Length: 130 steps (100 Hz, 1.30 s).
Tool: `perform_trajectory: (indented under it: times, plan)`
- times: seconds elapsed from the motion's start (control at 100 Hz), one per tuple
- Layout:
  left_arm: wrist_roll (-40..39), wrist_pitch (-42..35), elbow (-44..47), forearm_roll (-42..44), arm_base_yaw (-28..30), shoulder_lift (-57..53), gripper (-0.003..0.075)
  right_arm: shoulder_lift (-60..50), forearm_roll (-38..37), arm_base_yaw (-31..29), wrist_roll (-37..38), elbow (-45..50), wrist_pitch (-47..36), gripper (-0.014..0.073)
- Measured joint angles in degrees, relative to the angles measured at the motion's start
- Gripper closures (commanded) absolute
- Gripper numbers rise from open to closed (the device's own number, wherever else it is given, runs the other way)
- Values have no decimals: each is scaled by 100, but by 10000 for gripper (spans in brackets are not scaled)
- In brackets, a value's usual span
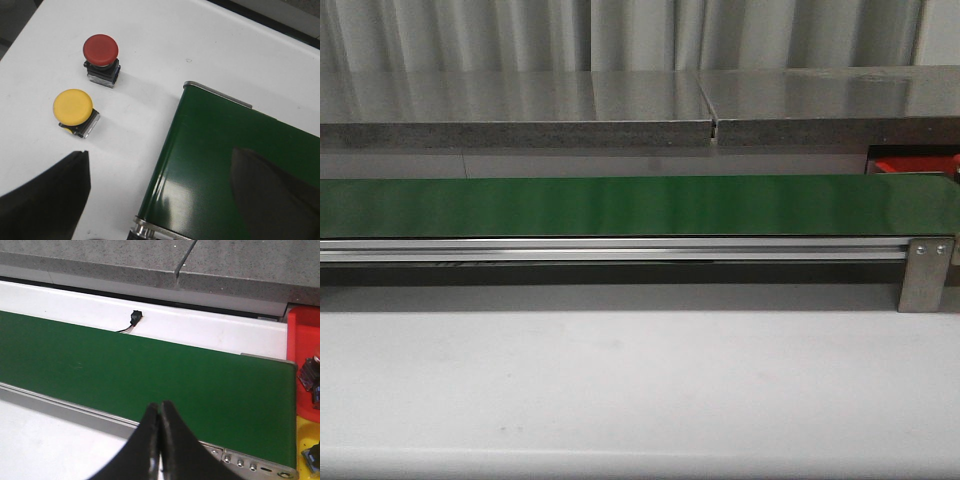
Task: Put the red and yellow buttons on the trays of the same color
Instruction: 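Move the left gripper over the red button on the table, then grasp the red mushroom button with the left gripper and lift it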
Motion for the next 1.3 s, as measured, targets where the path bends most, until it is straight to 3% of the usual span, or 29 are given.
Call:
perform_trajectory:
  times: [0.22,0.53,1.3]
  plan:
    - [-130,566,-1167,95,0,988,153,0,0,0,0,0,0,669]
    - [-389,662,-2281,453,0,2018,153,0,0,0,-10,0,0,669]
    - [-428,-698,-2580,547,0,3142,153,0,0,0,1,0,0,669]
